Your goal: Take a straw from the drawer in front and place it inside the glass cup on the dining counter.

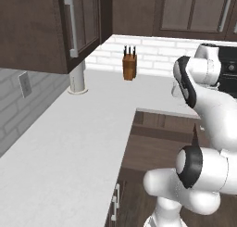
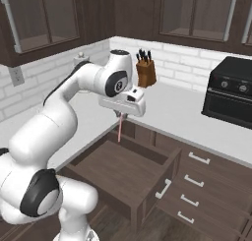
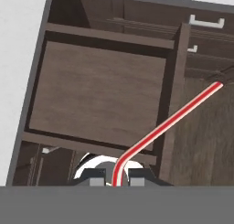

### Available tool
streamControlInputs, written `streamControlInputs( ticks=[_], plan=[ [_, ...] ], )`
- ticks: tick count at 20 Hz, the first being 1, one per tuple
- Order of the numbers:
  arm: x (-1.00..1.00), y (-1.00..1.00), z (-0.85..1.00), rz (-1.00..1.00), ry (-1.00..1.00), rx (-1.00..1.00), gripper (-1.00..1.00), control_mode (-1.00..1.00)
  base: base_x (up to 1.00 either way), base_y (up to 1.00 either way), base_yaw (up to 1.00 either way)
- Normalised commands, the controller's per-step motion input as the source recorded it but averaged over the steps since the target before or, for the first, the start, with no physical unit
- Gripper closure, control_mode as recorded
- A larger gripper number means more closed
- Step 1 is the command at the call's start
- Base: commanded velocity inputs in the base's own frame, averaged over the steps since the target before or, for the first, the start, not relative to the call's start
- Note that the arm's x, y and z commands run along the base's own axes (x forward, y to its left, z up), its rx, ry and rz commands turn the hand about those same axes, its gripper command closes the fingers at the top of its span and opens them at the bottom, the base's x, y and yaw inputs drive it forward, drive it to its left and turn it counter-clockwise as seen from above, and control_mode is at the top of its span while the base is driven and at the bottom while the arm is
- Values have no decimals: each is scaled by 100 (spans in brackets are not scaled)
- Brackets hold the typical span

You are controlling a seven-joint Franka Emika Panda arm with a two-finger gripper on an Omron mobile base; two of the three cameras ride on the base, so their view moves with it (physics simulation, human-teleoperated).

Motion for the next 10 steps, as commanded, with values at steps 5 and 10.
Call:
streamControlInputs(
  ticks=[5,10],
  plan=[
    [-60,0,0,0,-17,-9,100,-100,0,0,0],
    [-34,0,0,0,-12,-4,100,-100,0,0,0]
  ],
)
